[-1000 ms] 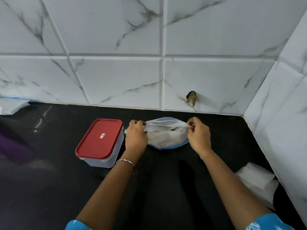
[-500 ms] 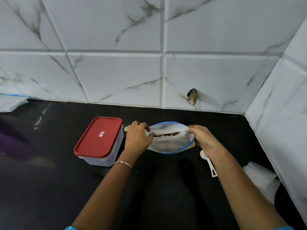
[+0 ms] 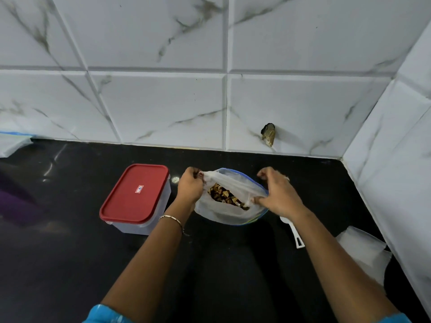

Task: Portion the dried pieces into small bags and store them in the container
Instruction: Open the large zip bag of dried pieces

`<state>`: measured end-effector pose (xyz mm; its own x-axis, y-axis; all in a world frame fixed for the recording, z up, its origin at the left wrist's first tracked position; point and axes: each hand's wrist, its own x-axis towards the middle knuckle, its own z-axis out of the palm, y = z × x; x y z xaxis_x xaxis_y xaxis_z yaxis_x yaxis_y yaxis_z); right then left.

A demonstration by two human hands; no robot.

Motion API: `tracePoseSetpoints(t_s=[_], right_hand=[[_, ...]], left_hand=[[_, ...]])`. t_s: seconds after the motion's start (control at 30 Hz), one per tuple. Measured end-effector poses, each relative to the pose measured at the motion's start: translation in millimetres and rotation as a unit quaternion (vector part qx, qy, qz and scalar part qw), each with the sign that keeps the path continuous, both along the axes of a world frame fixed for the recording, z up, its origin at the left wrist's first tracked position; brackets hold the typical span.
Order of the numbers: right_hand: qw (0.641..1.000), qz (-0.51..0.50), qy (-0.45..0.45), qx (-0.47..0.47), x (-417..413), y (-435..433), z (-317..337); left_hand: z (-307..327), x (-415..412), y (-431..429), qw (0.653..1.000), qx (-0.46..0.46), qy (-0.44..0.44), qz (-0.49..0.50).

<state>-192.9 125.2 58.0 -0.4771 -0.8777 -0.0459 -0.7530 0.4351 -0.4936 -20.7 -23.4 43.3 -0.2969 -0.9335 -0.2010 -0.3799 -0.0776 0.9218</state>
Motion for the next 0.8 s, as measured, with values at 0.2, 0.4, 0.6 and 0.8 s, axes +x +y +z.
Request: tracePoseSetpoints(t_s=[0.2, 0.4, 0.6, 0.8], right_hand=[[0.953, -0.031, 0.264, -0.148, 33, -9, -18], [0.975, -0.105, 0.021, -0.196, 15, -22, -29], [0.804, -0.220, -0.517, -0.194, 5, -41, -35], [0.864, -0.118, -0.469, -0.142, 12, -24, -33]], left_hand=[[0, -14, 8, 0.991, -0.111, -0.069, -0.025], [-6, -15, 7, 0.986, -0.141, -0.034, -0.076], [-25, -6, 0, 0.978, 0.127, 0.155, -0.067], [-38, 10, 1, 0.983, 0.085, 0.130, -0.096]])
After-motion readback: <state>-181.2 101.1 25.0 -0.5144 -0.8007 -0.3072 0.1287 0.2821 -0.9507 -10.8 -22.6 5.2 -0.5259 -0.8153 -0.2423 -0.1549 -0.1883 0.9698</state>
